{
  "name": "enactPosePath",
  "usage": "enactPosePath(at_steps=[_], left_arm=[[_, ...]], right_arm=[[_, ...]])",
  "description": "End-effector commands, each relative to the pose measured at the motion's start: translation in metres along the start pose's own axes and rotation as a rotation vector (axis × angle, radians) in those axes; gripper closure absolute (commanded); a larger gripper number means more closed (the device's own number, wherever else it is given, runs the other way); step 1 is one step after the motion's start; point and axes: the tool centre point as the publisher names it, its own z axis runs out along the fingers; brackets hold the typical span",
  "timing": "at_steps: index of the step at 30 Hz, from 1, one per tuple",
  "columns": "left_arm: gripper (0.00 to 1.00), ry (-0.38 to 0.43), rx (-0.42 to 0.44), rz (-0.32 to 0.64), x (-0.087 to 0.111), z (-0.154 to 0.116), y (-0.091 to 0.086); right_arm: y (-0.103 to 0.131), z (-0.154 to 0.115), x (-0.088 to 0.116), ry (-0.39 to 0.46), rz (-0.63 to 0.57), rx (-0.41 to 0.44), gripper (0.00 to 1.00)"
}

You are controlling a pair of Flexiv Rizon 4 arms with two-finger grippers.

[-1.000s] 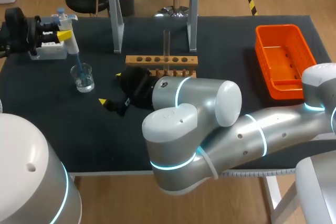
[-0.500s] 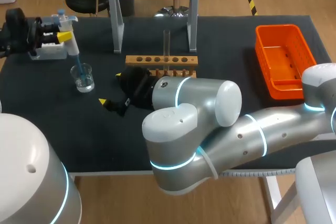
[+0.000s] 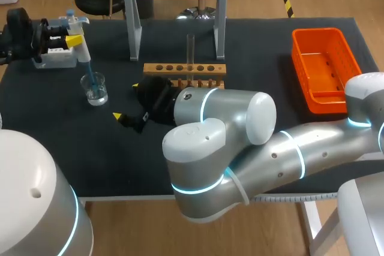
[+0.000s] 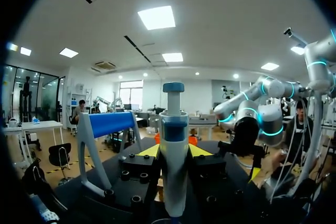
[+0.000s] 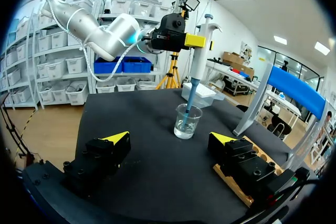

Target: Invert the test tube, pick up the pipette, mount the tip to pipette, aspirate from beaker and dispense into the tube, eject the tip, return the pipette, and cap with the stopper.

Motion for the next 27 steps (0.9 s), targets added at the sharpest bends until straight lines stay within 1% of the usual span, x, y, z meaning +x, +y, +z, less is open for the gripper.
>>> enactPosePath(at_steps=[1,17,27], left_arm=[[1.0,0.006,0.001,-0.001,-0.0017,-0.0014,0.0],[1.0,0.006,0.001,-0.001,-0.0017,-0.0014,0.0],[1.0,-0.006,-0.013,0.049,0.0018,0.0014,-0.003]], right_arm=[[-0.0002,-0.0011,-0.0007,0.002,0.0,0.001,0.0],[-0.0002,-0.0011,-0.0007,0.002,0.0,0.001,0.0],[-0.0002,-0.0011,-0.0007,0.002,0.0,0.001,0.0]])
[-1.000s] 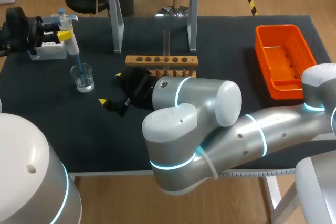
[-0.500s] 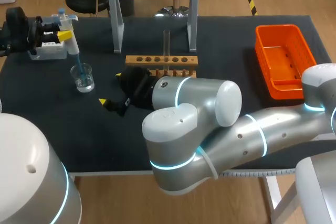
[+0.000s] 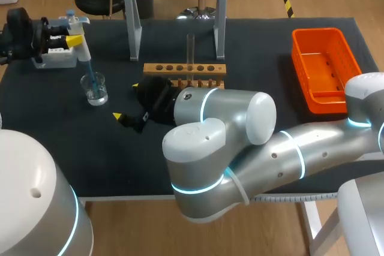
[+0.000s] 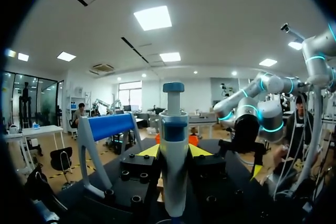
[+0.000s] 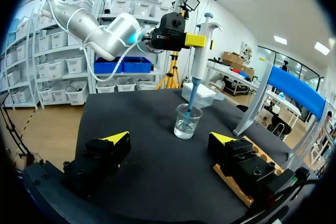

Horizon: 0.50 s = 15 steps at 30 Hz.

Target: Invert the test tube, pick up the pipette, mount the tip to pipette, aspirate from beaker and dispense into the tube, eject the tip, return the pipette, and cap with the stopper.

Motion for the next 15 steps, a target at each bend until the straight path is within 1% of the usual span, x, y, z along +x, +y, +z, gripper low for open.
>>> enactPosePath(at_steps=[1,5,7,9,10,15], left_arm=[[1.0,-0.01,-0.009,0.007,0.0021,0.0002,-0.002],[1.0,-0.022,-0.009,0.018,0.0031,0.002,-0.0036],[1.0,-0.029,-0.034,0.02,0.0035,0.0029,-0.0037],[1.0,-0.031,-0.027,0.021,0.0035,0.003,-0.0035],[1.0,-0.04,-0.038,0.021,0.0037,0.0028,-0.0037],[1.0,-0.034,-0.039,0.019,0.0035,0.0045,-0.0022]], right_arm=[[-0.0002,-0.0011,-0.0007,0.002,0.0,0.001,0.0],[-0.0002,-0.0011,-0.0007,0.002,0.0,0.001,0.0],[-0.0002,-0.0011,-0.0007,0.002,0.0,0.001,0.0],[-0.0002,-0.0011,-0.0007,0.002,0.0,0.001,0.0],[-0.0002,-0.0011,-0.0007,0.002,0.0,0.001,0.0],[-0.0002,-0.0011,-0.0007,0.002,0.0,0.001,0.0]])
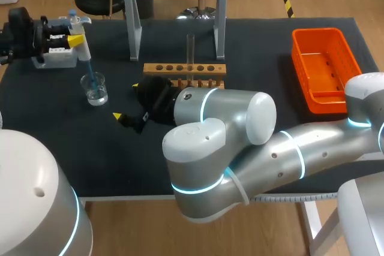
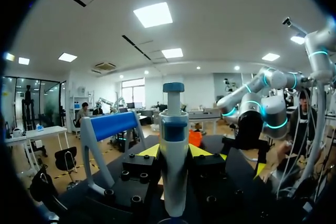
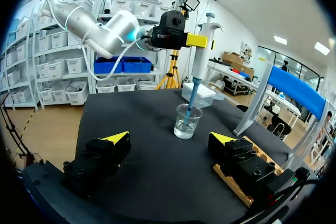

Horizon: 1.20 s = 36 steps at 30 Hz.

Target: Invert the test tube, pick up the pipette, mount the tip to pipette, aspirate from beaker and dispense into the tube, eject the tip, return the pipette, and cap with the stopper.

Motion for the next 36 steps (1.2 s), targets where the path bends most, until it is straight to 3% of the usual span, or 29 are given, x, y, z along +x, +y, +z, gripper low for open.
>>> enactPosePath(at_steps=[1,32,36], left_arm=[[1.0,-0.003,-0.006,-0.001,0.0024,0.0016,-0.0015],[1.0,0.0,-0.005,-0.008,0.0028,0.0014,-0.0017],[1.0,0.0,-0.005,-0.008,0.0028,0.0014,-0.0017]], right_arm=[[-0.0002,-0.001,-0.0007,0.002,0.0,0.0,0.0],[-0.0002,-0.001,-0.0007,0.002,0.0,0.0,0.0],[0.0068,-0.0064,-0.0021,0.058,-0.019,-0.045,0.0]])
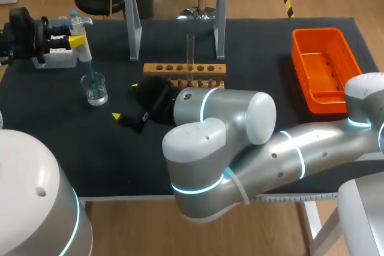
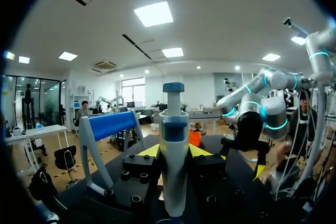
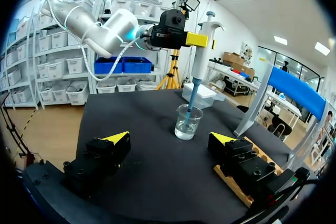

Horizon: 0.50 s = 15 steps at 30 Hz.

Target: Invert the test tube, pick up the pipette, mount the tip to pipette, aspirate from beaker and dispense into the tube, eject the tip, return the pipette, and cap with the stopper.

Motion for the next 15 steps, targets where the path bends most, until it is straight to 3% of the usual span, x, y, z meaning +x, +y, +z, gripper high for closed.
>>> enactPosePath(at_steps=[1,15], left_arm=[[1.0,0.001,-0.001,-0.001,-0.001,0.0,0.0],[1.0,0.001,-0.001,-0.001,-0.001,0.0,0.0]], right_arm=[[0.003,-0.01,-0.007,0.061,-0.013,-0.034,0.0],[0.031,-0.04,-0.005,0.342,-0.108,-0.113,0.0]])
